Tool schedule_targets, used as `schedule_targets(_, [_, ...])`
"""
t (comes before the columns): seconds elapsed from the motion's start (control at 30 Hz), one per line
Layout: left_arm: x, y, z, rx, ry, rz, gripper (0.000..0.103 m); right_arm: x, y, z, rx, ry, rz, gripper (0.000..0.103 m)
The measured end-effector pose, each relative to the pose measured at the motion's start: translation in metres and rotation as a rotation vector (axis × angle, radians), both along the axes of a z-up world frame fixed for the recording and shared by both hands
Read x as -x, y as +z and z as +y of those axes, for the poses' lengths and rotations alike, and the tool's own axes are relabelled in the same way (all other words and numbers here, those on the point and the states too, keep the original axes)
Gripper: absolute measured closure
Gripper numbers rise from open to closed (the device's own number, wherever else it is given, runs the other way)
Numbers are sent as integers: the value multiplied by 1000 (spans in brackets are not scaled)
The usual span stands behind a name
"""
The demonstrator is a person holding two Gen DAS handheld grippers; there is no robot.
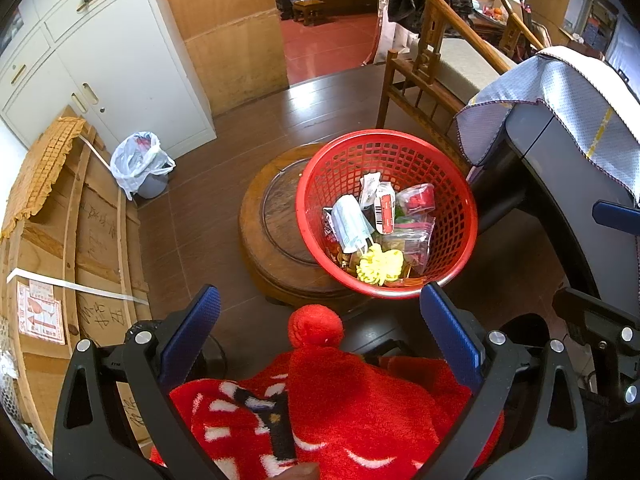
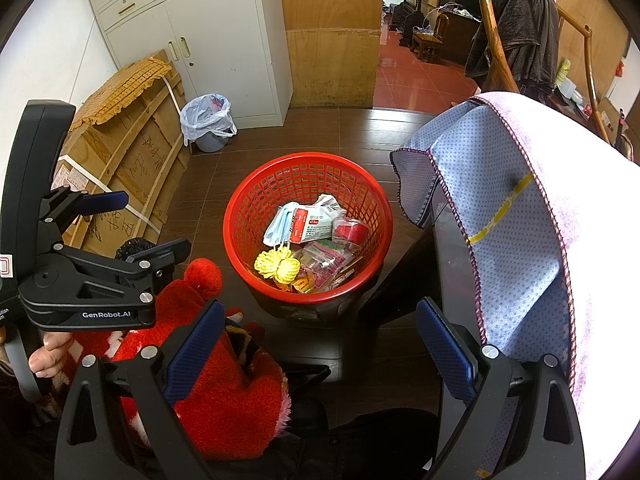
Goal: Collect trash
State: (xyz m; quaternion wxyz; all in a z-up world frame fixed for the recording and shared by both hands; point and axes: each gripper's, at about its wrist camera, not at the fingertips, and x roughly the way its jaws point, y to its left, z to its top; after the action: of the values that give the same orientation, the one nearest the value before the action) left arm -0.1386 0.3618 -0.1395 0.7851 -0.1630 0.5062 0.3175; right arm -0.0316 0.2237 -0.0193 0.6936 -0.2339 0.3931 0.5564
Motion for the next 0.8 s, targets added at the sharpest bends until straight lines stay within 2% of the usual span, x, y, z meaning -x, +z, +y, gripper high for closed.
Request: schedule_targets(0.8, [1,5,2,-13,-3,-32,7,1,-1,-1,-1,0,0,9])
